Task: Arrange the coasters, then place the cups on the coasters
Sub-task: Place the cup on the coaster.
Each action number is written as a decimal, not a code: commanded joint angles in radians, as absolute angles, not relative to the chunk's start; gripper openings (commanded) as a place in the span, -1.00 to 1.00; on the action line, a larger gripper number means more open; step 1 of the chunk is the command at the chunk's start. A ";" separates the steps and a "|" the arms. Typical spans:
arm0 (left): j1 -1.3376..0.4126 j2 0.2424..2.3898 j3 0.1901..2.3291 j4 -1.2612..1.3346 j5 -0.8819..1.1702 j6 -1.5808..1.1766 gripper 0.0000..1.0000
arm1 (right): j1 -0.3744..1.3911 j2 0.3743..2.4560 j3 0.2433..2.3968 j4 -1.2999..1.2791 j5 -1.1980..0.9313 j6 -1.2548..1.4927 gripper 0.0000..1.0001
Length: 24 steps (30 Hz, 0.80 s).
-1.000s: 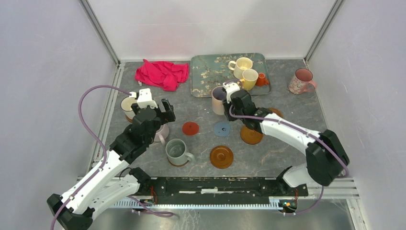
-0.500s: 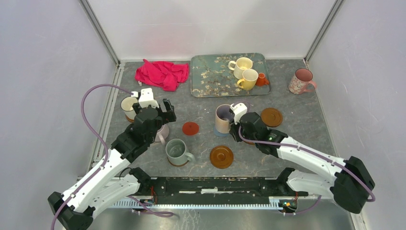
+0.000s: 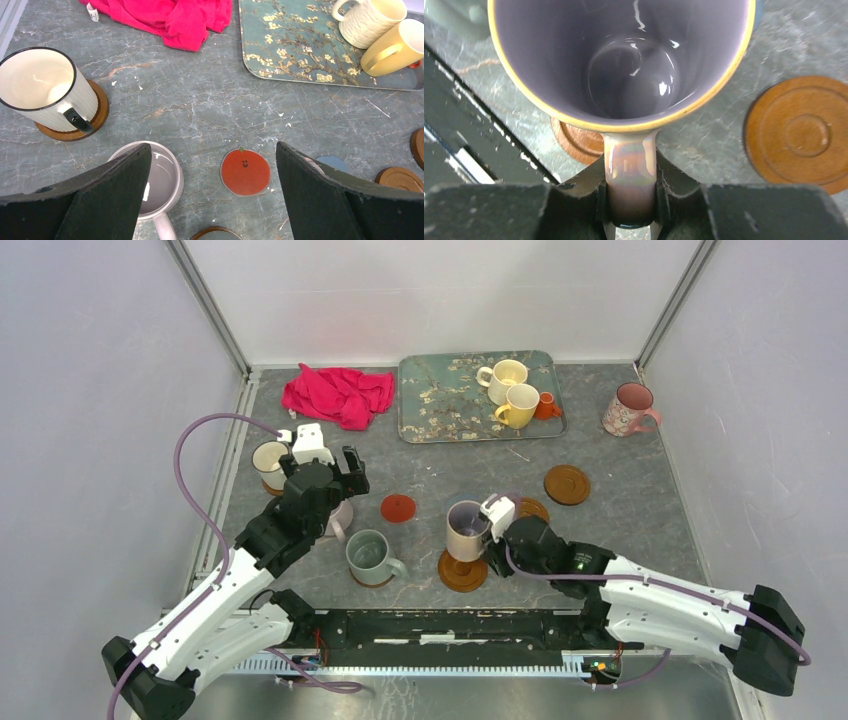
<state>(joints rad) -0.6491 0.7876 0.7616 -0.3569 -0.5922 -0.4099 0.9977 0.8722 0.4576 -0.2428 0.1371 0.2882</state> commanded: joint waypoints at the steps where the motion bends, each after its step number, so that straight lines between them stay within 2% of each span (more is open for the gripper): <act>1: -0.644 0.784 0.765 -0.325 -0.597 -0.442 0.99 | 1.071 0.815 0.442 -0.135 0.182 0.336 -1.00; 12: -0.644 0.788 0.767 -0.326 -0.595 -0.440 0.99 | 1.232 0.829 0.409 -0.105 0.313 0.357 -1.00; 24: -0.644 0.787 0.767 -0.325 -0.597 -0.440 0.99 | 1.280 0.841 0.381 -0.091 0.342 0.390 -1.00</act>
